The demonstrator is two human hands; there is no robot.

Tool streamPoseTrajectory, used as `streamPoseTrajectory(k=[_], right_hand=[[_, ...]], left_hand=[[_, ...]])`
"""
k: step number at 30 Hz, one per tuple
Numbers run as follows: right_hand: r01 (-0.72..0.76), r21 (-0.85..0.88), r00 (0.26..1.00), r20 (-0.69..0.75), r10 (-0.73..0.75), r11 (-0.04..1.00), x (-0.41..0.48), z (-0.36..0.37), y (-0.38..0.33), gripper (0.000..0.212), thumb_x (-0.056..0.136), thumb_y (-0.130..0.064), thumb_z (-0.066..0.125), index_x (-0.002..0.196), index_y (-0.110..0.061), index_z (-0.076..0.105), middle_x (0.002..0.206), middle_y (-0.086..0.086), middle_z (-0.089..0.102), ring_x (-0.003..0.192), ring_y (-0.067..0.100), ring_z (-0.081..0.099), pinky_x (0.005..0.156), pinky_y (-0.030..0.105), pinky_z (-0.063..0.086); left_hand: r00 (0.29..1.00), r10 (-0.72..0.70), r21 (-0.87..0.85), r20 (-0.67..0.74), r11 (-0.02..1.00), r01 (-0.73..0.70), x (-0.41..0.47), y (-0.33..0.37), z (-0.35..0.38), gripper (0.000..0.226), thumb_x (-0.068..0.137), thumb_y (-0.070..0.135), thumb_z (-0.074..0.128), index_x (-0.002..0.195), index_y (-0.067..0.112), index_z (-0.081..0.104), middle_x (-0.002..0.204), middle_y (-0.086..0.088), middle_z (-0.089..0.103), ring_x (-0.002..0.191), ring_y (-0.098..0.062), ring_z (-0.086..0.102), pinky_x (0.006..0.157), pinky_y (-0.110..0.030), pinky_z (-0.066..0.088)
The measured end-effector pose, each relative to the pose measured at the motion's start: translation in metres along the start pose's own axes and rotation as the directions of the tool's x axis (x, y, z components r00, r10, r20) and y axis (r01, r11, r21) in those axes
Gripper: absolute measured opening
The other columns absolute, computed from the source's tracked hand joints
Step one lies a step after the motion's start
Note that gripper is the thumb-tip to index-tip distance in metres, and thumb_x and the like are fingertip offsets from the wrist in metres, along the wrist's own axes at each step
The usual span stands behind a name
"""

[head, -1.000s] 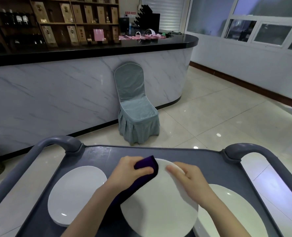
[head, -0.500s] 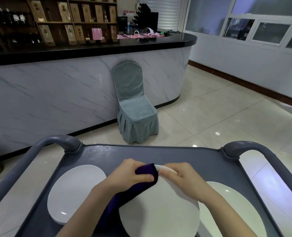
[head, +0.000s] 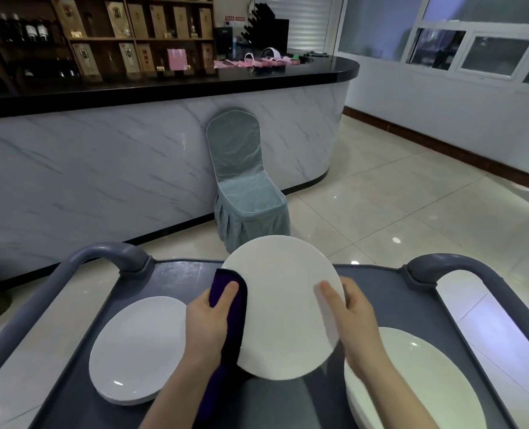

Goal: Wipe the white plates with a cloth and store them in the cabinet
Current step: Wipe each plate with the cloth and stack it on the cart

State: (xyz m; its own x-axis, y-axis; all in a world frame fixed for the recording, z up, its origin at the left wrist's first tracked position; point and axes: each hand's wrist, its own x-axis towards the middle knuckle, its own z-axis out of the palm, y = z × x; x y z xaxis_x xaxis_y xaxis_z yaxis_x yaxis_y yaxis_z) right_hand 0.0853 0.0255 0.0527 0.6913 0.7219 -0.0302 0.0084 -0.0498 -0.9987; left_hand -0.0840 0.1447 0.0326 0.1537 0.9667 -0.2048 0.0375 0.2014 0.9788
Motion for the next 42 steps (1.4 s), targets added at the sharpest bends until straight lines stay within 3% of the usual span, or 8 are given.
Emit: streamPoseTrajectory(k=[5, 7, 15, 19, 24, 31, 39, 42], right_hand=[[0.316, -0.436, 0.870, 0.487, -0.074, 0.842, 0.023, -0.001, -0.028, 0.029, 0.097, -0.040, 0.058, 0.069, -0.033, 0.059, 0.070, -0.022, 0.061, 0.064, -0.004, 0.053, 0.061, 0.011, 0.039], [0.373, -0.494, 0.857, 0.508, -0.087, 0.785, 0.022, 0.005, -0.022, 0.040, 0.097, -0.043, 0.057, 0.063, -0.024, 0.048, 0.058, -0.017, 0.047, 0.055, 0.001, 0.040, 0.054, 0.016, 0.032], [-0.047, -0.099, 0.999, -0.027, 0.045, 0.994, 0.012, 0.001, 0.007, 0.039, 0.097, -0.036, 0.059, 0.077, -0.003, 0.063, 0.068, -0.001, 0.060, 0.062, 0.011, 0.053, 0.060, 0.025, 0.045], [0.056, -0.263, 0.992, 0.122, -0.024, 0.963, 0.014, -0.005, -0.002, 0.034, 0.097, -0.037, 0.058, 0.072, -0.016, 0.067, 0.068, -0.004, 0.067, 0.061, 0.004, 0.056, 0.059, 0.018, 0.045], [0.318, -0.472, 0.873, 0.485, -0.059, 0.823, 0.020, 0.003, -0.012, 0.045, 0.096, -0.037, 0.061, 0.063, -0.009, 0.047, 0.058, -0.008, 0.039, 0.057, 0.006, 0.034, 0.053, 0.021, 0.026], [0.027, -0.224, 0.997, 0.077, -0.010, 0.974, 0.010, -0.003, 0.001, 0.037, 0.096, -0.038, 0.059, 0.069, -0.013, 0.064, 0.065, -0.007, 0.063, 0.059, 0.005, 0.053, 0.055, 0.012, 0.041], [0.342, -0.467, 0.817, 0.576, -0.012, 0.815, 0.015, 0.007, -0.019, 0.049, 0.096, -0.040, 0.060, 0.060, -0.014, 0.040, 0.057, -0.010, 0.034, 0.056, 0.005, 0.030, 0.052, 0.022, 0.024], [0.297, -0.432, 0.868, 0.494, -0.052, 0.851, 0.020, -0.002, -0.031, 0.048, 0.095, -0.041, 0.061, 0.061, -0.013, 0.044, 0.060, -0.008, 0.039, 0.058, 0.007, 0.035, 0.054, 0.022, 0.028]], left_hand=[[0.856, 0.226, 0.338, 0.465, 0.848, -0.408, 0.013, 0.018, -0.001, 0.026, 0.083, 0.025, 0.075, 0.062, 0.015, 0.064, 0.053, 0.009, 0.057, 0.048, -0.002, 0.047, 0.048, -0.015, 0.037], [0.823, 0.199, 0.357, 0.532, 0.829, -0.431, 0.014, 0.018, 0.002, 0.022, 0.083, 0.027, 0.075, 0.070, 0.012, 0.067, 0.058, 0.007, 0.059, 0.052, -0.004, 0.049, 0.053, -0.019, 0.038], [0.997, 0.012, 0.141, 0.079, 0.990, -0.024, 0.001, -0.010, -0.005, 0.036, 0.089, 0.037, 0.067, 0.064, 0.010, 0.064, 0.057, -0.005, 0.065, 0.050, -0.012, 0.055, 0.048, -0.024, 0.045], [0.970, 0.080, 0.231, 0.228, 0.964, -0.134, 0.010, 0.000, -0.003, 0.039, 0.087, 0.032, 0.070, 0.052, 0.021, 0.058, 0.049, 0.007, 0.057, 0.044, -0.005, 0.049, 0.047, -0.017, 0.040], [0.784, 0.140, 0.455, 0.605, 0.747, -0.484, 0.018, 0.016, 0.007, 0.025, 0.080, 0.034, 0.076, 0.069, 0.014, 0.066, 0.059, 0.007, 0.059, 0.053, -0.002, 0.049, 0.053, -0.018, 0.038], [0.978, 0.070, 0.187, 0.195, 0.977, -0.107, 0.006, -0.017, -0.010, 0.033, 0.087, 0.032, 0.069, 0.057, 0.021, 0.063, 0.052, 0.002, 0.061, 0.046, -0.006, 0.053, 0.046, -0.020, 0.041], [0.714, 0.132, 0.367, 0.688, 0.785, -0.500, 0.013, 0.008, -0.002, 0.030, 0.068, 0.050, 0.069, 0.062, 0.022, 0.061, 0.054, 0.013, 0.051, 0.051, 0.000, 0.044, 0.051, -0.016, 0.034], [0.828, 0.179, 0.267, 0.530, 0.892, -0.364, 0.007, 0.005, -0.004, 0.027, 0.078, 0.040, 0.073, 0.067, 0.016, 0.066, 0.056, 0.008, 0.058, 0.051, -0.004, 0.050, 0.051, -0.017, 0.039]])
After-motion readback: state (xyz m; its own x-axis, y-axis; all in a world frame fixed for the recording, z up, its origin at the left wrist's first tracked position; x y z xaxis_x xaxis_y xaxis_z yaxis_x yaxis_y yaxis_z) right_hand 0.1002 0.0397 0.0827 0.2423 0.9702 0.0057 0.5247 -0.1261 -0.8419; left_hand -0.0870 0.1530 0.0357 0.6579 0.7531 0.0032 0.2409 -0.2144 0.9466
